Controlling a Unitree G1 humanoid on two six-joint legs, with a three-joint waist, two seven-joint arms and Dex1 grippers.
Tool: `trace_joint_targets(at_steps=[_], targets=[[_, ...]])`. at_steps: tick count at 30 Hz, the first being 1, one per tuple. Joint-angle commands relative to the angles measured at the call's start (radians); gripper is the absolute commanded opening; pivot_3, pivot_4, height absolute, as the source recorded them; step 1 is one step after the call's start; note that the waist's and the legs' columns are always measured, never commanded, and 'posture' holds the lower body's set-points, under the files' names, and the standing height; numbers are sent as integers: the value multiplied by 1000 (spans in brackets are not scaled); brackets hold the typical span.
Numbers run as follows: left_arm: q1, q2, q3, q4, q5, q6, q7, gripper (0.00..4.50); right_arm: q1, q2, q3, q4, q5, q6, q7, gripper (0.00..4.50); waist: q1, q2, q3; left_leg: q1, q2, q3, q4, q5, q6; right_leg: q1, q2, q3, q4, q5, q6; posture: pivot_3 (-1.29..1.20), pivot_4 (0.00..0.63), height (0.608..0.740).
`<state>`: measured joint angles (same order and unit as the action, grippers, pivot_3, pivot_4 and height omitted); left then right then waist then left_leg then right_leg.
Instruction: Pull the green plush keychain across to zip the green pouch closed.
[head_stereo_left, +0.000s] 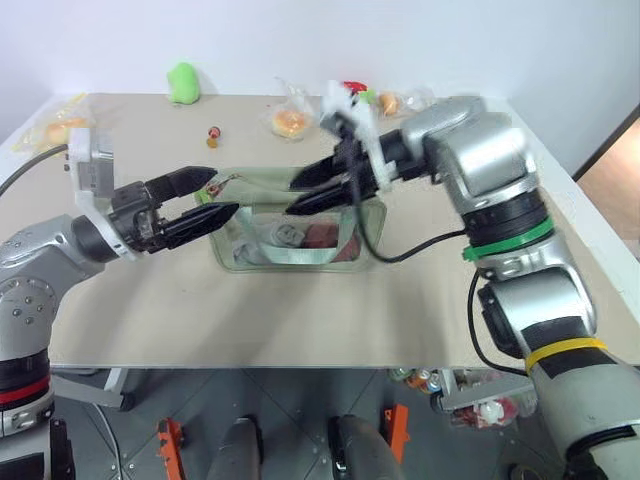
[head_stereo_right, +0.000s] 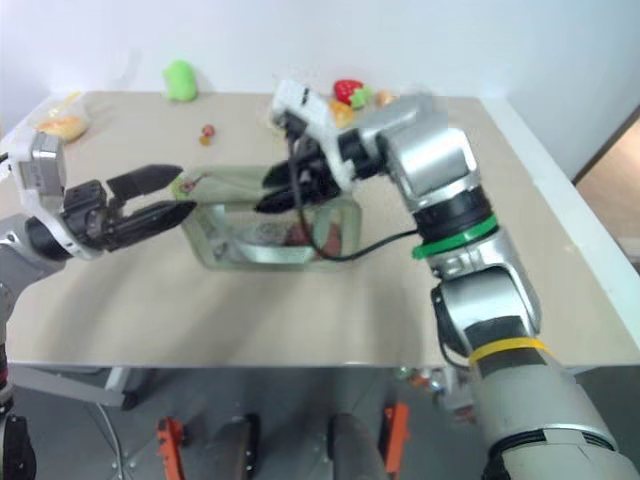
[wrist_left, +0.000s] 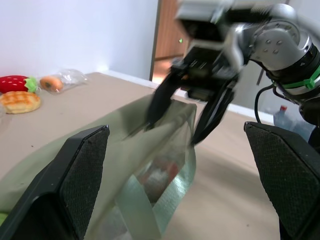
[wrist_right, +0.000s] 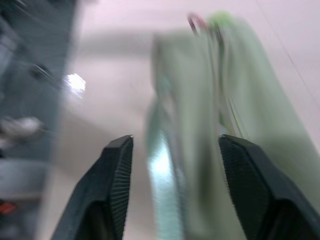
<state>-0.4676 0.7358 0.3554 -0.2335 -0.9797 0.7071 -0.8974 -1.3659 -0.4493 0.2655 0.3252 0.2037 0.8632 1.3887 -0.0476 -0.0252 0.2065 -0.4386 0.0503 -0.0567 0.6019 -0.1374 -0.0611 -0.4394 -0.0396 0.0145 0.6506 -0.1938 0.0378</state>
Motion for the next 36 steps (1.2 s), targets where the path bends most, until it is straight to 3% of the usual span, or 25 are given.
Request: trace_joint_targets(at_steps=[1, 4, 9, 14, 25, 33, 36], targets=[[-26, 13, 54, 24, -43, 10, 13, 4500, -77, -48, -93, 40, 50, -55, 17, 2707, 0, 0, 0, 1, 1, 0, 0, 0, 0, 0, 1, 0, 0, 0, -1, 0, 150, 740], [-7, 37, 56, 61, -22, 18, 4, 4500, -55, -120, -117, 48, 61, -107, 49, 2707, 1, 0, 0, 1, 1, 0, 0, 0, 0, 0, 1, 0, 0, 0, -1, 0, 150, 740], [53, 68, 42, 82, 23, 8, -27, 4500, 156, -281, -116, -97, 70, -247, 133, 2707, 3, -2, -1, 0, 0, 1, 0, 0, 0, 1, 0, 1, -1, -2, 0, 0, 150, 740], [62, 65, 41, 56, 11, 25, -42, 4500, 300, -348, -133, -145, 56, -281, 80, 2707, -2, -1, -1, 0, 1, 2, -1, 0, 0, -2, 1, 2, -2, 0, -1, 0, 150, 740], [-69, 47, -59, -23, -23, 60, -81, 4500, 354, -314, -130, -135, 53, -276, -47, 2707, -1, -2, -1, 1, 2, 3, 1, 0, 0, 0, 2, 4, -1, 0, -2, 0, 150, 740], [-74, 42, -85, -15, -3, 46, -97, 4500, 363, -296, -115, -143, 49, -232, -86, 2707, -1, -2, -1, 0, 2, 2, 0, 0, 0, -1, 3, 4, -1, 0, -1, 0, 150, 740], [-60, 41, -85, -12, 9, 41, -96, 4500, 359, -286, -115, -133, 43, -233, -105, 1876, -1, -2, -1, 0, 2, 2, 0, 0, 0, -1, 3, 4, -1, 0, -1, 0, 150, 740]])
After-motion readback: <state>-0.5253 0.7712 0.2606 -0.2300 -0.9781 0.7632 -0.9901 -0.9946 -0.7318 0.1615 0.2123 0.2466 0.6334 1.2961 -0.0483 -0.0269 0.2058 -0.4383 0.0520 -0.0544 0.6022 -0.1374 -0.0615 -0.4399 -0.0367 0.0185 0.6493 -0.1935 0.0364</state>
